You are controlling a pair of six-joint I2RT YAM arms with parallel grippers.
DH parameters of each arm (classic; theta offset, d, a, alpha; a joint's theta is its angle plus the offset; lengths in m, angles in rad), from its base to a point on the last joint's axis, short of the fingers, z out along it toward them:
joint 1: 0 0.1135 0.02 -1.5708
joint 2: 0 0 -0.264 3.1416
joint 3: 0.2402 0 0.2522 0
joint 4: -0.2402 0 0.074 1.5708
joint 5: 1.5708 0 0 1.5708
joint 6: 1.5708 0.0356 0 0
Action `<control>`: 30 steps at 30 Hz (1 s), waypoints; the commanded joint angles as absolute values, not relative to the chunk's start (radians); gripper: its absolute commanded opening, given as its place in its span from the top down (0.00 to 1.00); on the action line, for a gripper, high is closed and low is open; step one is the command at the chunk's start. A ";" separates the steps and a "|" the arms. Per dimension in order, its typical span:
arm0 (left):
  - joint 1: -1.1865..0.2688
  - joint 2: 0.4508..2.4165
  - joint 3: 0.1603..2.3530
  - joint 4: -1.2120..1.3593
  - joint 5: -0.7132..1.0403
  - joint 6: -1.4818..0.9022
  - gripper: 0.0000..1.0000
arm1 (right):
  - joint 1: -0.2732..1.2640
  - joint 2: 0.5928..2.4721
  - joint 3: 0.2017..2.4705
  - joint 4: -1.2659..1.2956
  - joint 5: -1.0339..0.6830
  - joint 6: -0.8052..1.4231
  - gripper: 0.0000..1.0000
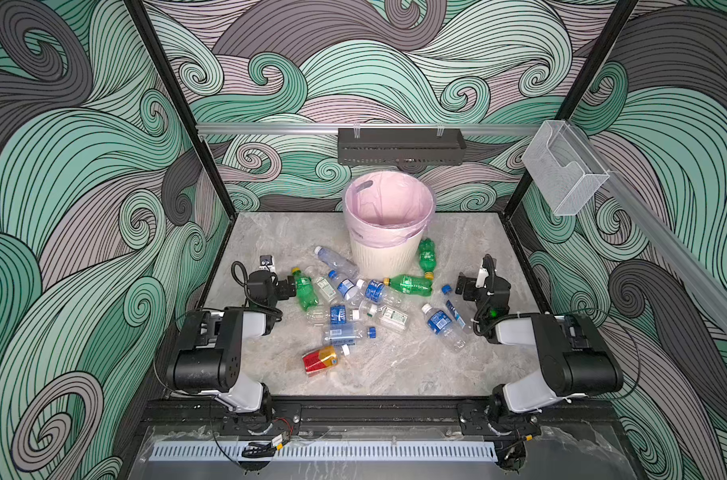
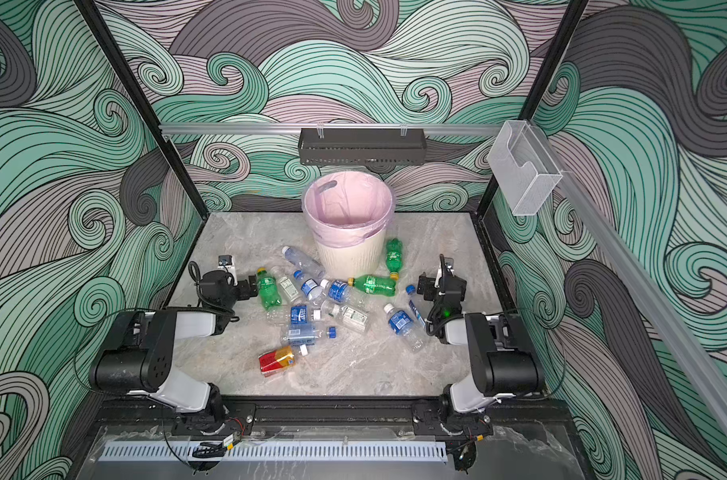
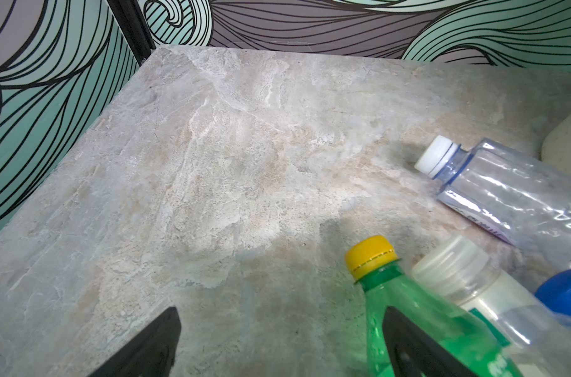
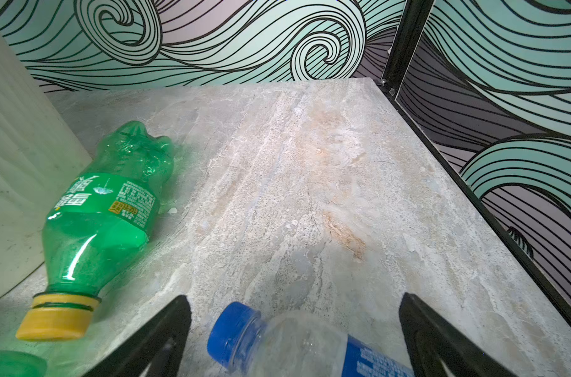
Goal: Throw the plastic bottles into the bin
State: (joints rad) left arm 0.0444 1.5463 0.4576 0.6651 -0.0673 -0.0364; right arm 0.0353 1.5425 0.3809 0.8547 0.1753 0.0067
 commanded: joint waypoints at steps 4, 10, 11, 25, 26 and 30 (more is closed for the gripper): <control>0.059 1.526 0.482 0.649 -0.042 -0.035 0.01 | 0.040 1.531 0.393 0.864 0.168 -0.009 0.00; 0.061 1.526 0.483 0.649 -0.040 -0.035 0.01 | 0.040 1.534 0.394 0.861 0.167 -0.008 0.00; 0.061 1.527 0.482 0.649 -0.039 -0.035 0.01 | 0.040 1.533 0.394 0.862 0.167 -0.008 0.00; 0.062 1.527 0.482 0.650 -0.035 -0.037 0.01 | 0.040 1.535 0.396 0.860 0.167 -0.008 0.00; 0.064 1.527 0.482 0.650 -0.035 -0.037 0.01 | 0.040 1.535 0.396 0.860 0.168 -0.008 0.00; 0.064 1.526 0.482 0.650 -0.034 -0.037 0.01 | 0.040 1.533 0.394 0.859 0.167 -0.008 0.00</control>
State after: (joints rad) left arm 0.0521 1.5463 0.4572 0.6647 -0.0505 -0.0368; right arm 0.0353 1.5425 0.3809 0.8547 0.1753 0.0067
